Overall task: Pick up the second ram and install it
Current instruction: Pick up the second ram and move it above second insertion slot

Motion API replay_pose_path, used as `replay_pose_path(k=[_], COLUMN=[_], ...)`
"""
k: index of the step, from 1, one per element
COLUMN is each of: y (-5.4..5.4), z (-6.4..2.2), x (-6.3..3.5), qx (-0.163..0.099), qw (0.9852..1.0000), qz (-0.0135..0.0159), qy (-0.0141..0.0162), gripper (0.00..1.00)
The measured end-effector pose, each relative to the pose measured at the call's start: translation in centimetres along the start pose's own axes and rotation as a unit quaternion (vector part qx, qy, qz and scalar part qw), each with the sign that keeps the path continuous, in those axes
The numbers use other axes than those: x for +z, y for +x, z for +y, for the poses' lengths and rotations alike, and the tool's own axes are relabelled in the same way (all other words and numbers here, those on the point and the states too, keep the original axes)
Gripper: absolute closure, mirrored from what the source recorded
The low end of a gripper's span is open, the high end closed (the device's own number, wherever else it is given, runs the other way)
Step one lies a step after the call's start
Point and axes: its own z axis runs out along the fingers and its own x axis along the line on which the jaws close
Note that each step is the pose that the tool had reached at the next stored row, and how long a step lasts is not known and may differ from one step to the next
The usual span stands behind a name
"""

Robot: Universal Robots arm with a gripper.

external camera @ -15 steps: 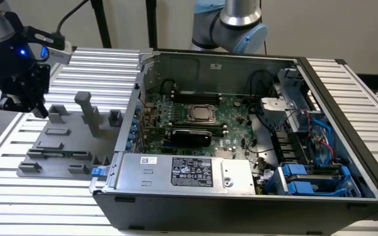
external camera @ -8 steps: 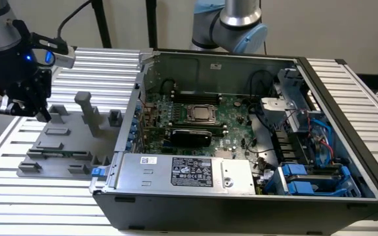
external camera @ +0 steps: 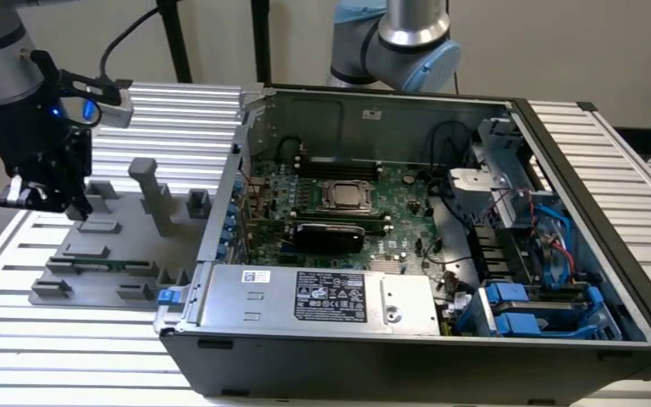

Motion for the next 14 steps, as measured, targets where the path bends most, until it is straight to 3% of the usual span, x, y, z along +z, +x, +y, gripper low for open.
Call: replay_pose_path(k=[14], y=[0.5], z=[-0.11], x=[2.40], qx=[-0.013], qw=[0.9999], qz=[0.0011], qy=[0.0004], gripper=[0.00])
